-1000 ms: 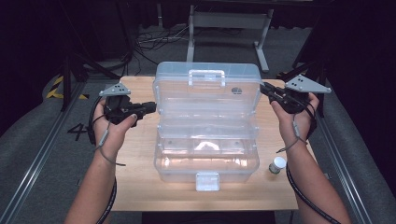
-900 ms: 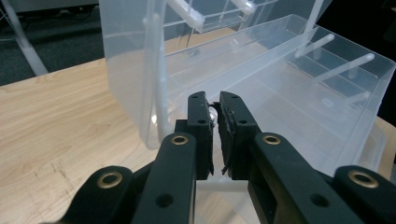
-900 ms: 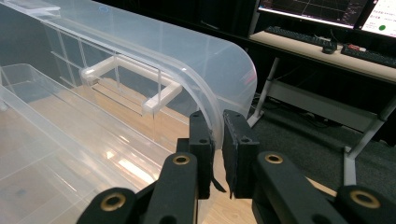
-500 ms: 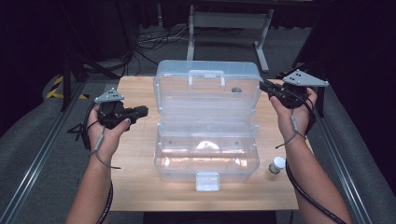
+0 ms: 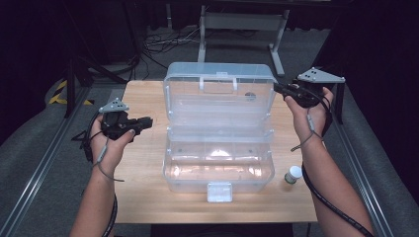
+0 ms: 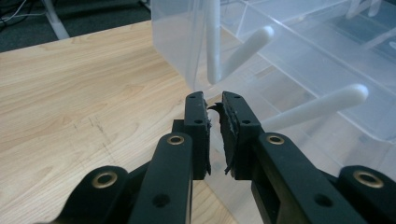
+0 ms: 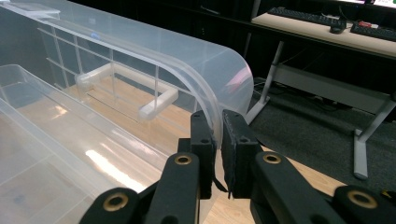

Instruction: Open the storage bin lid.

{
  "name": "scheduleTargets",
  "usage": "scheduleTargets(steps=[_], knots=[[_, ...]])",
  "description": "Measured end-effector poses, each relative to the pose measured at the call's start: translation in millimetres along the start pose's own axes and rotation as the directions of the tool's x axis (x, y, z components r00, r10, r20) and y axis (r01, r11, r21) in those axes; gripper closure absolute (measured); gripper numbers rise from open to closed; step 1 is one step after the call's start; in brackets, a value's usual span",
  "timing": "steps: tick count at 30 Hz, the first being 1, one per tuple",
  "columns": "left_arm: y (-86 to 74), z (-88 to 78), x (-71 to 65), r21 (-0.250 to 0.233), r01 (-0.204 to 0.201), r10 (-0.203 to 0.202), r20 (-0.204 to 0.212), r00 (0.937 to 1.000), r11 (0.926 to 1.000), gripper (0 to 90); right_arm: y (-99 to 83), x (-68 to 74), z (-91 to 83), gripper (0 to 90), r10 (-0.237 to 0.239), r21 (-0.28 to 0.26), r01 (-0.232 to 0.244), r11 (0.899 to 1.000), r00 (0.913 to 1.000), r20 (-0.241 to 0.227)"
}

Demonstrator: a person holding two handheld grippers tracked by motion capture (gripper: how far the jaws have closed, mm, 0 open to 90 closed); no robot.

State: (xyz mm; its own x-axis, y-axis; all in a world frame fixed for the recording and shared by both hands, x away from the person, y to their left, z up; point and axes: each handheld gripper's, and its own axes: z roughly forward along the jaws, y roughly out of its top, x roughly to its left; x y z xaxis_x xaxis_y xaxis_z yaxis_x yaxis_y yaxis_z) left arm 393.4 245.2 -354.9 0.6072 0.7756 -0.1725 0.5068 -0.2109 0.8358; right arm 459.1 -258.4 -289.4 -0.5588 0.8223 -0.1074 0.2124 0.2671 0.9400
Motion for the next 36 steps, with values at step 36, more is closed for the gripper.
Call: scheduleTargets(steps=[36], knots=[[-30.7,-15.5,14.9,0.031,0.065,-0.063,-0.065,0.9959,0.9974,81.2,-0.3,-30.5,43.6,85.0,0.119,0.018,-0.118,0.993,0.9917,-0.048]])
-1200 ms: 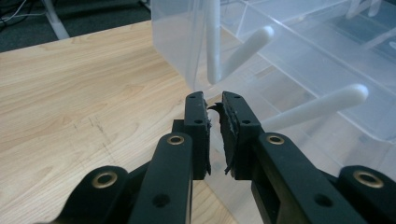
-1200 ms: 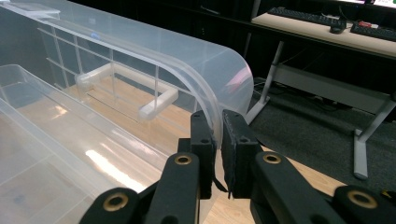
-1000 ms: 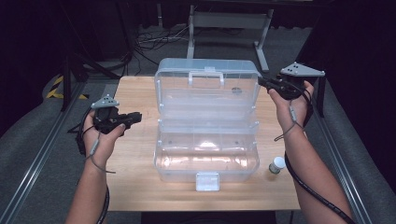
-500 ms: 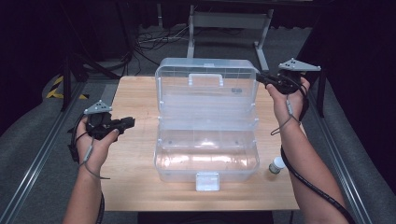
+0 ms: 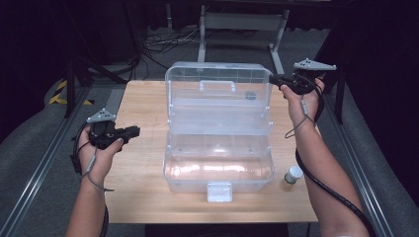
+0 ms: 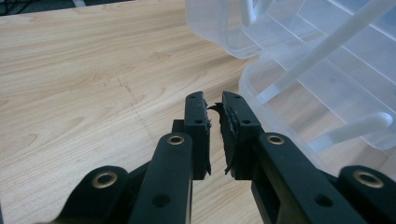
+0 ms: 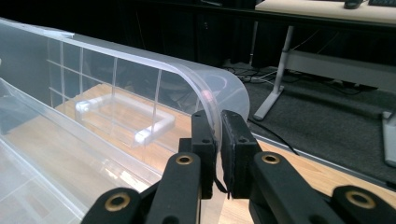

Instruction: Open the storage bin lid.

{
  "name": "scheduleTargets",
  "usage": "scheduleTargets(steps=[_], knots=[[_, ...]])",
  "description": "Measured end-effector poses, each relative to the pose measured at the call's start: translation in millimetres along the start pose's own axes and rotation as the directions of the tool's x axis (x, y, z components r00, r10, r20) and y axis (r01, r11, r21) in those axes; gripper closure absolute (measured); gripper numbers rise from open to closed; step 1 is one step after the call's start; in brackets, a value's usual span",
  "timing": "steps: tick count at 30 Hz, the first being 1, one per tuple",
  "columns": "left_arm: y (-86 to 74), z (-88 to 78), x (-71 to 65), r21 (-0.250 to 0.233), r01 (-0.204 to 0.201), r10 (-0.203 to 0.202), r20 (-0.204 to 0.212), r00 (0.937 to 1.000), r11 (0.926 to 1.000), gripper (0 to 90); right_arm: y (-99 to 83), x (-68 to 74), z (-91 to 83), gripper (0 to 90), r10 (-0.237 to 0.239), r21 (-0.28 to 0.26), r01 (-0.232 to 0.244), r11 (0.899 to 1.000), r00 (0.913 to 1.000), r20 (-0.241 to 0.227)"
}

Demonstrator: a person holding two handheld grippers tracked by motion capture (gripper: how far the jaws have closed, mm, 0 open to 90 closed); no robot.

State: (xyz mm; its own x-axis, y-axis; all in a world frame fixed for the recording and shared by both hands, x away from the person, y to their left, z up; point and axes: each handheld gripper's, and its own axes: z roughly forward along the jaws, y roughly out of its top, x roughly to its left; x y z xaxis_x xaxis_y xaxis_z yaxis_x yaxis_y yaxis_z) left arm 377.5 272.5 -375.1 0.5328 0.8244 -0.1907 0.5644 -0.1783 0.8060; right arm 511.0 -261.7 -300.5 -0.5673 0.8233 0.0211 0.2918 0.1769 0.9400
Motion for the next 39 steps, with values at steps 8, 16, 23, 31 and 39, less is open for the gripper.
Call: scheduleTargets(steps=[8,16,23,31,39], knots=[[0.1,2.7,2.0,0.005,-0.001,0.001,0.005,1.0,1.0,80.8,-0.8,-7.6,8.6,84.9,0.023,0.006,-0.023,1.0,0.9996,-0.018],[-1.7,2.6,4.6,0.006,0.005,-0.005,0.005,1.0,1.0,80.8,-1.4,-14.2,16.5,84.7,0.048,0.017,-0.048,0.999,0.9982,-0.036],[-3.4,2.9,6.1,0.012,0.011,-0.011,0.006,0.9999,0.9999,80.6,-3.1,-21.3,23.7,84.5,0.079,0.026,-0.078,0.997,0.9953,-0.056],[-4.0,3.0,6.4,0.014,0.011,-0.011,0.011,0.9999,0.9998,79.7,-2.7,-24.0,29.8,84.2,0.076,0.046,-0.074,0.996,0.9957,-0.052],[-5.0,4.7,7.0,0.02,0.013,-0.013,0.018,0.9998,0.9997,79.3,-2.8,-27.7,37.7,83.8,0.073,0.07,-0.069,0.995,0.9961,-0.051]])
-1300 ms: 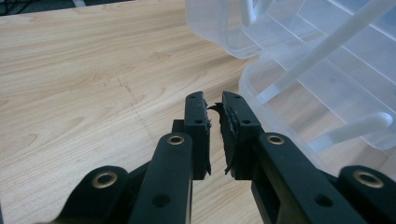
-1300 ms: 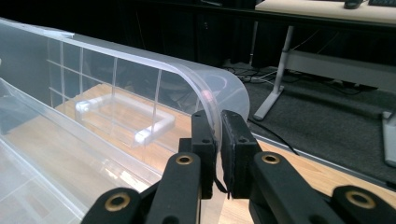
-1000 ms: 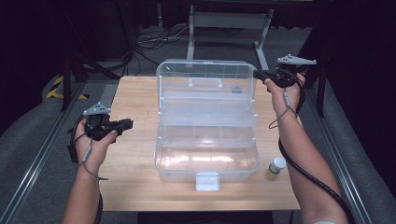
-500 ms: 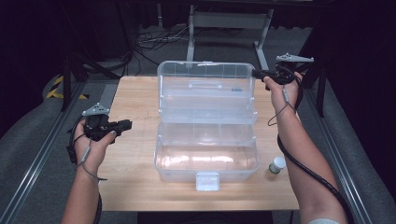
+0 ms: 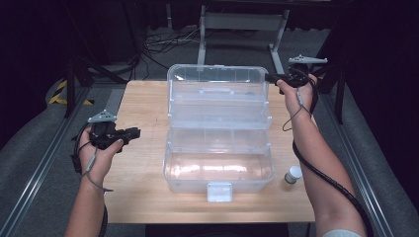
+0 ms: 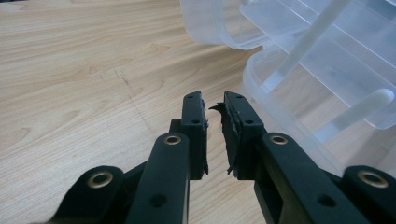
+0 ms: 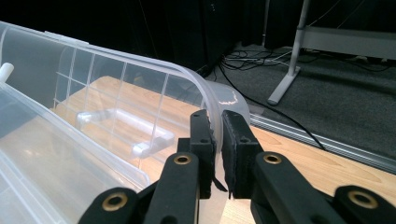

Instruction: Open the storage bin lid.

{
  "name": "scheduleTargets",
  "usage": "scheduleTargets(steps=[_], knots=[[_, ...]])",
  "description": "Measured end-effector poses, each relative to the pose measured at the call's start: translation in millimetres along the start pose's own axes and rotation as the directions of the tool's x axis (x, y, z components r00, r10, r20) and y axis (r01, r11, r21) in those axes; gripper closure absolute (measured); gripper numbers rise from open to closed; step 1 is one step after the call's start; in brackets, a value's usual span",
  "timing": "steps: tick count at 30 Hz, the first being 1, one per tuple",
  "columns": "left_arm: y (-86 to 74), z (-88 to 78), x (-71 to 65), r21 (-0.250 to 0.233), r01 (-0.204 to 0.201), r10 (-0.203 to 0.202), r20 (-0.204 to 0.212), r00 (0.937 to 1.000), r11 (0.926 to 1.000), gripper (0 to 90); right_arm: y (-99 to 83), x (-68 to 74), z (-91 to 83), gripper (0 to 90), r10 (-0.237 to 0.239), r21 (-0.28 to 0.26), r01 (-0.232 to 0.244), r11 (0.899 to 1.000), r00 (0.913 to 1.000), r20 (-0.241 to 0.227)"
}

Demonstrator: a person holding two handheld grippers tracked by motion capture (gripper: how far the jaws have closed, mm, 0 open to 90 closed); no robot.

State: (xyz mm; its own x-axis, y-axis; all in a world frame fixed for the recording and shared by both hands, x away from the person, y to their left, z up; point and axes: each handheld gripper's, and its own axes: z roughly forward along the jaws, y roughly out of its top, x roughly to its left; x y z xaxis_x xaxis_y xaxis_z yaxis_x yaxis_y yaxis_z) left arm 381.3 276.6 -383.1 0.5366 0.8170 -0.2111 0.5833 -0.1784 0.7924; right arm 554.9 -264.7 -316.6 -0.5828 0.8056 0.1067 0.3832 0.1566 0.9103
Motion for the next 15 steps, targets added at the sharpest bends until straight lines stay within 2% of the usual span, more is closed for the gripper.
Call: scheduleTargets(steps=[15], knots=[[-2.8,0.2,3.0,0.004,0.007,-0.007,0.001,1.0,1.0,79.3,-2.6,-8.2,13.6,83.3,0.017,0.025,-0.017,1.0,0.9999,0.002]])
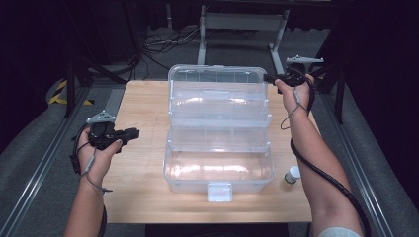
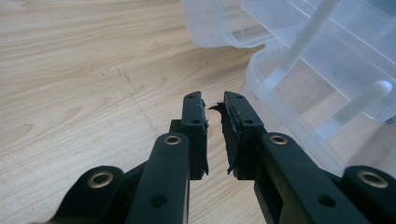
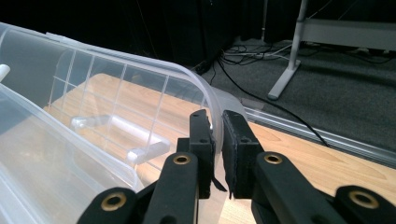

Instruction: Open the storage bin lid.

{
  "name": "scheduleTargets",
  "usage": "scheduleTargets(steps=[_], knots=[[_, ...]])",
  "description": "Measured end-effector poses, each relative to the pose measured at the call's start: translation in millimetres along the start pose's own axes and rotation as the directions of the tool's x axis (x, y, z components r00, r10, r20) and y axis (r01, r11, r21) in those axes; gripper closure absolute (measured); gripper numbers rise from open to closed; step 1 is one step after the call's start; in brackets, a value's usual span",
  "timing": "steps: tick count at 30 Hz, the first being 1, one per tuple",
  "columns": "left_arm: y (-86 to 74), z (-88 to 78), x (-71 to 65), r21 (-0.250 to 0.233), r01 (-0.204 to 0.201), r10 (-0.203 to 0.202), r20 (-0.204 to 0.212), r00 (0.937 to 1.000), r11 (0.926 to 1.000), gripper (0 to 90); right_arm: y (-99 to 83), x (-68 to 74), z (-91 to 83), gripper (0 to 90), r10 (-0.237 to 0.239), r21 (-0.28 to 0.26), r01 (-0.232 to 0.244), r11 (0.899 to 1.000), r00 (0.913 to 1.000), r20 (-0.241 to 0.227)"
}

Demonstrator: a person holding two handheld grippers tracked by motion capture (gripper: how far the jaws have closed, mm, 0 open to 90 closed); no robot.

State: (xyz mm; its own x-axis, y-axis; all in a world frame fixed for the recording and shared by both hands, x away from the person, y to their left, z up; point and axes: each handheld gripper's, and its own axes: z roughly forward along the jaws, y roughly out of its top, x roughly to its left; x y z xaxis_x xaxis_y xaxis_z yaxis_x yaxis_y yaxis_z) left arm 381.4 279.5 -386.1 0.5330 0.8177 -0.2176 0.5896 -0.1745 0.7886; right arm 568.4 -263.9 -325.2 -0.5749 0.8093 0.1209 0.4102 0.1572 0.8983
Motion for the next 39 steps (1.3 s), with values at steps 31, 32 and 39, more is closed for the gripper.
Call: scheduleTargets(steps=[31,32,39], knots=[[-6.7,0.1,6.0,0.014,0.016,-0.016,-0.003,0.9999,0.9998,78.6,-10.2,-16.0,28.4,82.4,0.053,0.045,-0.053,0.998,0.9985,0.011],[-6.8,0.1,6.2,0.014,0.016,-0.016,-0.002,0.9999,0.9998,78.7,-10.8,-16.4,29.5,82.4,0.057,0.049,-0.058,0.997,0.9983,0.013],[-8.2,-0.1,9.1,0.016,0.021,-0.021,-0.003,0.9998,0.9997,79.0,-15.0,-20.3,39.0,85.4,0.062,0.069,-0.064,0.996,0.9977,0.028]])
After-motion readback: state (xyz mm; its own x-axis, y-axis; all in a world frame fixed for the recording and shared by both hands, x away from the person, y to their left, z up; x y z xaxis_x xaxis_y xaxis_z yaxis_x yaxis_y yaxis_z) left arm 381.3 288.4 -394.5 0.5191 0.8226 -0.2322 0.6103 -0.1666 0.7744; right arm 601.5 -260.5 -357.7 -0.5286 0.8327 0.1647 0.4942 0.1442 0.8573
